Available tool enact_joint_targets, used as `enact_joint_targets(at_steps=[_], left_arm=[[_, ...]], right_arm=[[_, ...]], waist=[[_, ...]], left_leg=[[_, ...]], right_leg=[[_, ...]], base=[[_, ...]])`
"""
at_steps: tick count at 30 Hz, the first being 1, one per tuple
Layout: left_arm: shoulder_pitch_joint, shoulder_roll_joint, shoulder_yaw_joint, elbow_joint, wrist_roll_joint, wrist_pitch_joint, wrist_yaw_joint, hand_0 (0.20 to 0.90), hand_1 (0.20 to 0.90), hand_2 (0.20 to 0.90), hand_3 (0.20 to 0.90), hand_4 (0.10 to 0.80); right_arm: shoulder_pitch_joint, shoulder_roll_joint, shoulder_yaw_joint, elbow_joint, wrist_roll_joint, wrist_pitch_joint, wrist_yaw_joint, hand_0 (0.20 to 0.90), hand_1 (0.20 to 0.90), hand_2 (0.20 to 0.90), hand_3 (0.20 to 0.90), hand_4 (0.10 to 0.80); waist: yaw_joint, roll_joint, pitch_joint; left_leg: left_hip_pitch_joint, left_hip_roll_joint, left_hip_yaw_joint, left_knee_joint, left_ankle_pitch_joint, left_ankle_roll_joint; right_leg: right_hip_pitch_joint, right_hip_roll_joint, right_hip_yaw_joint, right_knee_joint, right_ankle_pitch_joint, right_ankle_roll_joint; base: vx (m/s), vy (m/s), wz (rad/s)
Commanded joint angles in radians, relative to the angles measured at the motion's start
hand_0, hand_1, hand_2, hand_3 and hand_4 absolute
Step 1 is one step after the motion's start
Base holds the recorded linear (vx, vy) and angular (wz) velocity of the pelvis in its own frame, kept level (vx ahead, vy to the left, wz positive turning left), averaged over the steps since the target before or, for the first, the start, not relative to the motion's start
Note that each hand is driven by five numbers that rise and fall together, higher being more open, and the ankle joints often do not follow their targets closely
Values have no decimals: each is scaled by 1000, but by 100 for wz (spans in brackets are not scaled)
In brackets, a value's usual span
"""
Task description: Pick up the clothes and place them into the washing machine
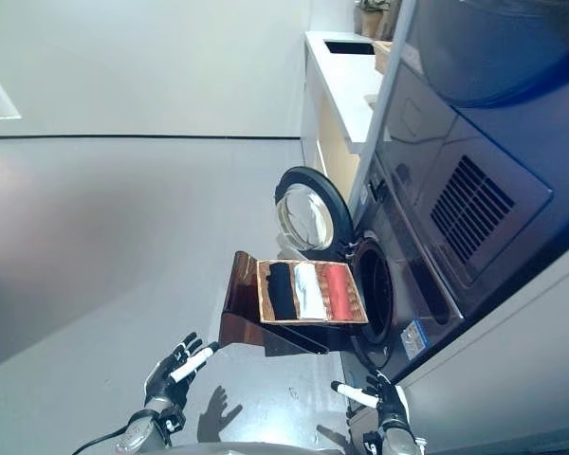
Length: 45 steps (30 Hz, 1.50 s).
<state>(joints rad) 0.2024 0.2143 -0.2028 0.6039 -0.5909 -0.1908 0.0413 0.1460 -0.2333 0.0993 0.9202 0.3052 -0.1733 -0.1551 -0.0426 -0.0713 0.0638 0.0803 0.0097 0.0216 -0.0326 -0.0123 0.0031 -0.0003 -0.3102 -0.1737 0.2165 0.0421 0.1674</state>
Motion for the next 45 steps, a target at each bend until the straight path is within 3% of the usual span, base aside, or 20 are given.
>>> enact_joint_targets(at_steps=[1, 3, 5, 6, 9, 12, 17, 20, 21, 23, 24, 25, 27, 37, 41, 42, 43, 45], left_arm=[[-75, 63, 58, -77, 58, -58, -20, 900, 900, 900, 900, 800], [-77, 62, 61, -76, 58, -61, -19, 900, 900, 900, 900, 800], [-81, 66, 67, -76, 58, -66, -22, 900, 900, 900, 900, 800], [-78, 68, 72, -75, 64, -70, -23, 900, 900, 900, 900, 800], [-73, 65, 73, -85, 66, -71, -23, 900, 900, 900, 900, 800], [-61, 62, 71, -93, 66, -67, -22, 900, 900, 900, 900, 800], [-45, 53, 64, -91, 67, -62, -20, 900, 900, 900, 900, 800], [-49, 43, 64, -79, 56, -57, -8, 900, 900, 900, 900, 800], [-50, 33, 68, -68, 48, -56, 0, 900, 900, 900, 900, 800], [-47, 26, 70, -72, 42, -59, 1, 900, 900, 900, 900, 800], [-62, 17, 59, -57, 31, -60, 5, 900, 900, 900, 900, 800], [-63, 17, 59, -56, 31, -60, 5, 900, 900, 900, 900, 800], [-86, 7, 42, -53, 34, -66, 16, 900, 900, 900, 900, 800], [-151, -14, -9, -43, 10, -77, 38, 900, 900, 900, 900, 800], [-165, -17, -13, -32, -3, -78, 48, 900, 900, 900, 900, 800], [-176, -19, -11, -27, -8, -81, 55, 900, 900, 900, 900, 800], [-177, -19, -11, -27, -8, -81, 55, 900, 900, 900, 900, 800], [-191, -20, -19, -40, -14, -81, 64, 900, 900, 900, 900, 800]], right_arm=[[-69, -16, -19, -56, 21, -56, -5, 900, 900, 900, 900, 800], [-66, -13, -20, -55, 26, -57, -4, 900, 900, 900, 900, 800], [-63, -13, -28, -46, 32, -58, 2, 900, 900, 900, 900, 800], [-61, -10, -37, -26, 40, -59, 1, 900, 900, 900, 900, 800], [-63, -1, -35, -19, 42, -59, -2, 900, 900, 900, 900, 800], [-52, 0, -34, -37, 44, -58, -7, 900, 900, 900, 900, 800], [-29, 2, -30, -53, 37, -58, -3, 900, 900, 900, 900, 800], [-28, -3, -24, -60, 30, -58, -2, 900, 900, 900, 900, 800], [-29, 0, -20, -64, 26, -61, -6, 900, 900, 900, 900, 800], [-36, -1, -14, -59, 24, -64, -8, 900, 900, 900, 900, 800], [-63, -12, -2, -56, 22, -68, -18, 900, 900, 900, 900, 800], [-64, -13, -2, -56, 22, -68, -18, 900, 900, 900, 900, 800], [-75, -21, 3, -79, 30, -77, -28, 900, 900, 900, 900, 800], [-84, -27, 13, -57, 52, -86, -51, 900, 900, 900, 900, 800], [-92, -27, 14, -33, 70, -90, -59, 900, 900, 900, 900, 800], [-100, -29, 21, -29, 72, -95, -62, 900, 900, 900, 900, 800], [-101, -29, 20, -29, 72, -95, -62, 900, 900, 900, 900, 800], [-114, -42, 20, -21, 75, -101, -73, 900, 900, 900, 900, 800]], waist=[[1, 9, 37], [-8, 10, 37], [-25, -4, 35], [-48, -13, 38], [-72, -12, 46], [-84, -17, 49], [-86, -30, 41], [-76, -22, 36], [-62, -18, 23], [-60, -15, 14], [-61, 1, -5], [-60, 3, -5], [-73, 18, -12], [-102, 63, 23], [-107, 70, 36], [-101, 64, 45], [-101, 64, 46], [-83, 43, 65]], left_leg=[[45, -58, 15, 78, -105, 54], [55, -53, 10, 78, -115, 46], [77, -58, 3, 70, -127, 30], [114, -48, -13, 58, -146, 11], [158, -21, -27, 39, -161, -5], [186, -14, -38, 28, -172, -8], [214, -26, -58, 22, -172, -3], [218, -31, -64, 30, -160, 3], [202, -28, -58, 51, -145, -4], [203, -26, -55, 49, -139, -9], [211, -2, -66, 37, -120, -26], [212, -1, -65, 35, -121, -27], [219, 32, -68, 15, -110, -44], [174, 102, -35, 36, -50, -97], [145, 134, -29, 112, 0, -119], [122, 139, -31, 188, 37, -127], [121, 140, -31, 191, 36, -127], [57, 151, -29, 342, 103, -121]], right_leg=[[-132, -15, 34, 141, 217, 5], [-140, -10, 13, 96, 197, 2], [-164, -9, -7, -38, 197, 17], [-193, 0, -21, -174, 246, 49], [-237, 35, 4, -278, 302, 75], [-260, 61, 34, -286, 336, 84], [-230, 90, 14, -269, 357, 77], [-229, 124, -23, -169, 274, 40], [-201, 153, -71, -147, 189, 1], [-192, 171, -69, -167, 197, -3], [-196, 196, -55, -163, 173, -11], [-196, 197, -55, -163, 172, -12], [-213, 213, -67, -163, 163, -14], [-255, 225, -94, -134, 115, -41], [-257, 252, -84, -120, 84, -64], [-242, 271, -74, -121, 67, -81], [-241, 271, -74, -121, 67, -81], [-192, 286, -58, -125, 39, -108]], base=[[80, 93, 23], [136, 4, 8], [287, -85, 5], [370, -106, -8], [230, -33, 11], [155, -20, 16], [141, -40, 42], [52, -20, 12], [83, -50, 8], [131, -66, 7], [123, -62, 6], [166, -98, 3], [106, -94, 0], [34, -82, 12], [62, -133, 6], [66, -153, 7], [86, -165, 10], [103, -156, 1]])
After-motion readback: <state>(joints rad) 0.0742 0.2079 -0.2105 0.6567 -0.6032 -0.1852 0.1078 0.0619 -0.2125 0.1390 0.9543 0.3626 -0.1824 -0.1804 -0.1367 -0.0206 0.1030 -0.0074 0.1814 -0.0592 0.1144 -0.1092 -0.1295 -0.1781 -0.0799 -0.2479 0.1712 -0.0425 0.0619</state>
